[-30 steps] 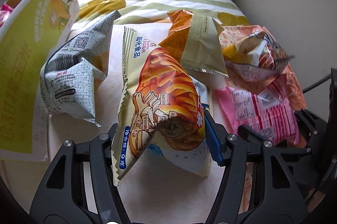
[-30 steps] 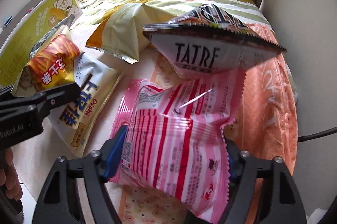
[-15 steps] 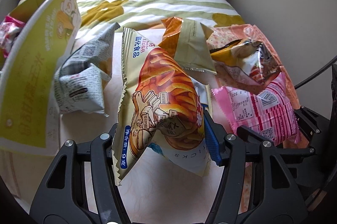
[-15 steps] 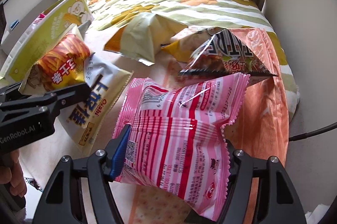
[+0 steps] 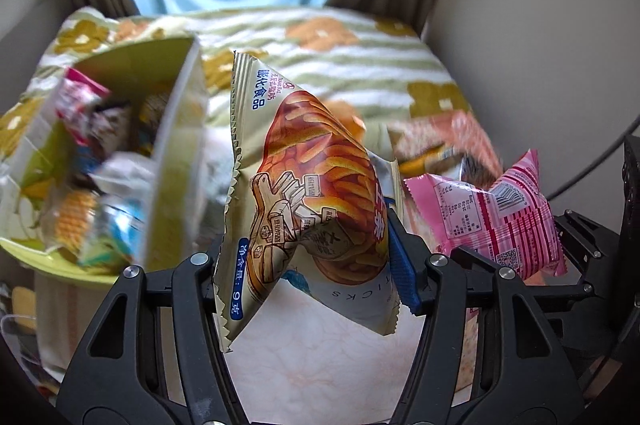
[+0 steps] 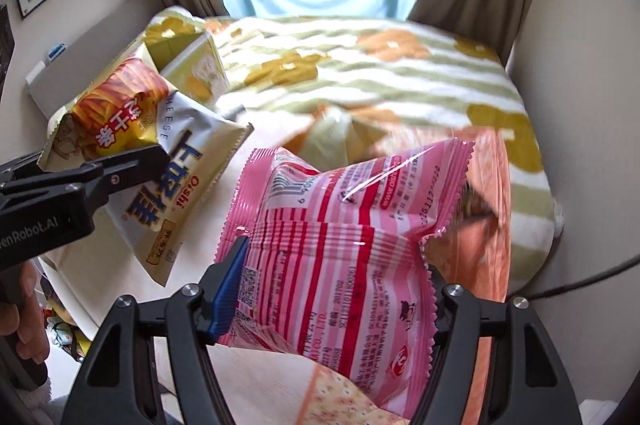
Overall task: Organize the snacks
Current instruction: 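Carry both bags over the yellow box and open both tools to drop them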
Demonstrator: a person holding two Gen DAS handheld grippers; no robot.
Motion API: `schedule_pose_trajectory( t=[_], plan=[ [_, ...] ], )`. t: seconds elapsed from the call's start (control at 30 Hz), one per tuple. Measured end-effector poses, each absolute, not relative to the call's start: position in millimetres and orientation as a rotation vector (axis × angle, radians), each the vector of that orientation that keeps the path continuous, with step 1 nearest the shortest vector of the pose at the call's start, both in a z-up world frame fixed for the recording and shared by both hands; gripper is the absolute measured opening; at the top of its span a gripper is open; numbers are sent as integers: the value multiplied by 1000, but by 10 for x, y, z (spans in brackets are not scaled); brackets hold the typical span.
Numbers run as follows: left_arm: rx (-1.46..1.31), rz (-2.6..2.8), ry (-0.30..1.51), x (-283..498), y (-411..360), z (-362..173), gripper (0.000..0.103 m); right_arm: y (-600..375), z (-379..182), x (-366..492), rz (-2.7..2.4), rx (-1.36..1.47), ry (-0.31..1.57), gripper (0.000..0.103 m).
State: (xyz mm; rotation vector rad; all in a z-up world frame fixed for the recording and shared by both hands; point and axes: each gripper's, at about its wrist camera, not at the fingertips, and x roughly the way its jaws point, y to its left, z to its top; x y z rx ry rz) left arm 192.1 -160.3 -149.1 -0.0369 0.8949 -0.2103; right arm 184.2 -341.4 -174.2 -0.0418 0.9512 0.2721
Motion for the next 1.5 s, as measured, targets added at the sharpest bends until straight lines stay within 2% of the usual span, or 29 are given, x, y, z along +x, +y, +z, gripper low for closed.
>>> schedule_pose_trajectory(
  t=[0.3, 0.6, 0.9, 1.27, 1.3, 1.33, 1.37, 1.4, 1.43, 1.5],
  plan=[
    [-86, -127, 778, 2067, -833, -872, 57, -2889, -1122, 2043, 323, -81, 829, 66],
    [-113, -37, 770, 2331, 185, -675, 57, -1984, -869, 2373, 394, -104, 788, 66],
    [-117, 3, 882, 2623, 1008, -999, 57, -1147, -899, 2663, 414, -119, 827, 66],
    [-25, -81, 1059, 2862, 1229, -1649, 58, -632, -1121, 2771, 361, -105, 922, 66],
    [-18, -88, 1062, 2858, 1219, -1679, 59, -623, -1138, 2792, 360, -106, 927, 66],
    [-13, -92, 1063, 2855, 1216, -1688, 67, -610, -1150, 2818, 357, -106, 934, 66],
    [-12, -92, 1065, 2841, 1223, -1701, 86, -605, -1171, 2846, 352, -108, 938, 66],
    [-9, -83, 1068, 2833, 1230, -1694, 97, -607, -1179, 2856, 351, -107, 940, 66],
    [-4, -69, 1064, 2815, 1243, -1684, 103, -606, -1197, 2880, 355, -104, 942, 66],
    [-8, -58, 1063, 2761, 1273, -1667, 103, -609, -1221, 2915, 357, -101, 948, 66]
  ],
)
